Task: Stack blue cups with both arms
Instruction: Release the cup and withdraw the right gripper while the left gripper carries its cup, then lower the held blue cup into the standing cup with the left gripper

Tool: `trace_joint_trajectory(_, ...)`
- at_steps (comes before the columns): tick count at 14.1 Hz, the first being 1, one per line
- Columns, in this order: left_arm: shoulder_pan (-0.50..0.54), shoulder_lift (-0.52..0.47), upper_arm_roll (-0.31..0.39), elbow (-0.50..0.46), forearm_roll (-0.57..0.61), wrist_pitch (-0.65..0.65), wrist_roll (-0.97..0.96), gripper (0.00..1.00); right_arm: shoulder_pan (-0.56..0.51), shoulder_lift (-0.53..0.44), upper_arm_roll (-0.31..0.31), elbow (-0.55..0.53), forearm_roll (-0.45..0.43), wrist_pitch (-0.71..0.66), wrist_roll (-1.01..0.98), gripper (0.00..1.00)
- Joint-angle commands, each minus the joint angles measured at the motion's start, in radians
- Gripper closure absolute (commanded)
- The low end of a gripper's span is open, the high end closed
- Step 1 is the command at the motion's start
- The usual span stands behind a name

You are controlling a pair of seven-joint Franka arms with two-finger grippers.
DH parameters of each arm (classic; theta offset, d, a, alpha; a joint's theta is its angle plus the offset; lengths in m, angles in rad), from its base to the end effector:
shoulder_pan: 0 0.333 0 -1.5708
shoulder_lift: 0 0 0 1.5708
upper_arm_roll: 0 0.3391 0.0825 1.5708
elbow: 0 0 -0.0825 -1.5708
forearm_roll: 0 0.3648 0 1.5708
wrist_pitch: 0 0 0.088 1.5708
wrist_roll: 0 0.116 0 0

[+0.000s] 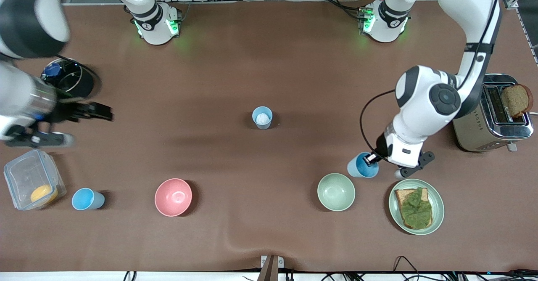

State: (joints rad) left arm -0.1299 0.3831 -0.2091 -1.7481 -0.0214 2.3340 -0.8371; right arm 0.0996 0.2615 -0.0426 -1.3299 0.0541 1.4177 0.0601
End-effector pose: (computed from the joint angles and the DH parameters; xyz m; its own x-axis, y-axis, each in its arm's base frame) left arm 0.6321 -0.2073 0.4016 0.8549 0.5144 0.0675 0.4905 -0.8438 0.2178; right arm 0.5988 0.0448 0.5850 0.9846 0.0038 -0.1747 -0.0019 -0.9995 -0.0326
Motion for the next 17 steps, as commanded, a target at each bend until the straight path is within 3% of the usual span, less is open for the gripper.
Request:
trace_joint_trajectory(1, -0.06, -0.009, 0.007, 0.027, -0.002, -0.035, -0.092, 1.0, -0.063, -0.047, 0.024, -0.035, -0.019, -0.034, -0.057, 0.0)
trace_joint_trajectory(5, -0.155, -0.01, 0.005, 0.059, 0.058, -0.036, -0.247, 1.0, -0.121, -0.12, 0.015, -0.118, -0.02, -0.016, -0.153, 0.0)
trace_joint_trajectory(9, -0.295, 0.013, 0.007, 0.128, 0.174, -0.036, -0.472, 1.0, -0.152, -0.315, 0.018, -0.423, -0.02, 0.219, -0.19, 0.0)
trace_joint_trajectory(11, -0.359, 0.026, 0.01, 0.142, 0.21, -0.036, -0.555, 1.0, -0.146, -0.326, 0.006, -0.431, -0.026, 0.234, -0.187, 0.0)
trace_joint_trajectory(13, -0.425, 0.051, 0.013, 0.144, 0.279, -0.036, -0.644, 1.0, -0.106, -0.329, -0.046, -0.427, -0.025, 0.236, -0.184, 0.0)
trace_joint_trajectory(17, -0.523, 0.129, 0.014, 0.145, 0.472, -0.036, -0.839, 1.0, -0.116, -0.32, -0.042, -0.39, -0.016, 0.256, -0.189, 0.0)
